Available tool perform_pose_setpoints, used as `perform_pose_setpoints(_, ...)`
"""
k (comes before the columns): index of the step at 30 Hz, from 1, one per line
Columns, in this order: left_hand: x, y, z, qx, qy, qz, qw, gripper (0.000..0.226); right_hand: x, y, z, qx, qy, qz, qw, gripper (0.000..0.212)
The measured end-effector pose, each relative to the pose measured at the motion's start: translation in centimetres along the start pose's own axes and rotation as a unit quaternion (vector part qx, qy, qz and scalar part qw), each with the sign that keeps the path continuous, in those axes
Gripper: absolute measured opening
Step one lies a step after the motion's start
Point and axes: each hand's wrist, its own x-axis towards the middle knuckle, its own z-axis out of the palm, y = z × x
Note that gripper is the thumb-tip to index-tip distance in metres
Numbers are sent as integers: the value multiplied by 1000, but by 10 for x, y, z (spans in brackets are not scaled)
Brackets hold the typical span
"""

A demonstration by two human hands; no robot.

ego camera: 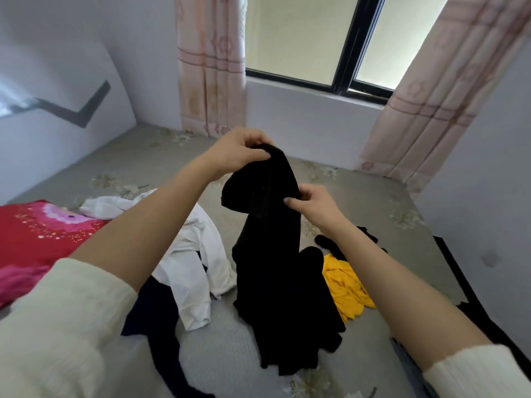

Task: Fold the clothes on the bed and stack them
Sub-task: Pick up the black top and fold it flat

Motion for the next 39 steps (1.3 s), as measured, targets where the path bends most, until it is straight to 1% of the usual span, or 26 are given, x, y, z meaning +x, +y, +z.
perform_pose_setpoints(1,-1,-5,-2,14,29,-8,999,18,3,-5,-1,-10,21,0,1000,3)
perform_pose_setpoints(2,-2,-11,-3,31,67,-23,997,18,7,-10,-3,-19,44,1,999,13)
perform_pose_setpoints(4,-7,-33,-4,44,144,-80,985,31,13,-22,-8,-6,84,9,996,25)
perform_pose_setpoints(6,-18,-59,0,6,188,-139,972,35,20,-35,-15,21,111,22,993,24)
perform_pose_setpoints(8,-36,-83,9,-71,170,-176,967,33,27,-47,-23,38,138,35,989,17)
perform_pose_setpoints(10,-57,-99,28,-145,90,-197,965,43,33,-60,-31,51,165,45,984,27)
perform_pose_setpoints(12,-72,-112,53,-155,14,-208,966,53,36,-74,-38,61,190,39,979,38)
perform_pose_setpoints(14,-76,-121,78,-163,-22,-233,959,63,38,-90,-44,77,208,19,975,39)
perform_pose_setpoints(16,-71,-123,95,-192,-26,-256,947,62,38,-103,-50,87,222,-9,971,36)
perform_pose_setpoints(18,-64,-122,101,-205,-24,-272,940,47,38,-114,-62,79,256,-40,963,33)
perform_pose_setpoints(20,-58,-121,98,-186,-42,-271,943,31,34,-120,-83,72,312,-60,946,33)
perform_pose_setpoints(22,-57,-120,90,-178,-19,-257,950,9,25,-113,-111,82,366,-54,926,33)
perform_pose_setpoints(23,-56,-118,83,-178,15,-242,954,8,19,-102,-126,82,389,-43,916,32)
perform_pose_setpoints(24,-54,-116,76,-179,53,-223,957,16,11,-87,-139,34,412,-33,910,30)
perform_pose_setpoints(25,-52,-112,67,-178,89,-204,959,21,2,-70,-147,-77,424,-8,902,24)
perform_pose_setpoints(26,-50,-105,60,-175,109,-181,962,23,-8,-53,-153,-200,418,31,886,14)
perform_pose_setpoints(27,-46,-97,54,-163,110,-155,968,25,-15,-34,-155,-310,401,69,859,17)
perform_pose_setpoints(28,-43,-87,51,-143,95,-129,977,26,-19,-20,-151,-372,373,81,846,37)
perform_pose_setpoints(29,-39,-78,51,-111,67,-109,986,27,-20,-11,-142,-391,332,59,856,51)
perform_pose_setpoints(30,-35,-67,52,-84,35,-96,991,28,-20,-8,-128,-386,278,17,880,57)
perform_pose_setpoints(32,-27,-50,60,-54,-22,-90,994,27,-21,-11,-90,-313,109,-35,943,53)
perform_pose_setpoints(33,-23,-46,63,-49,-46,-89,994,26,-21,-10,-72,-281,17,-33,959,51)
perform_pose_setpoints(34,-22,-42,66,-45,-64,-88,993,25,-23,-6,-53,-266,-56,-27,962,50)
perform_pose_setpoints(35,-21,-40,68,-41,-73,-89,993,25,-23,3,-38,-249,-99,-17,963,49)
perform_pose_setpoints(37,-22,-38,67,-39,-70,-93,992,26,-25,21,-17,-175,-110,-4,978,37)
perform_pose_setpoints(39,-27,-39,62,-47,-57,-99,992,28,-27,28,-5,-67,-73,10,995,20)
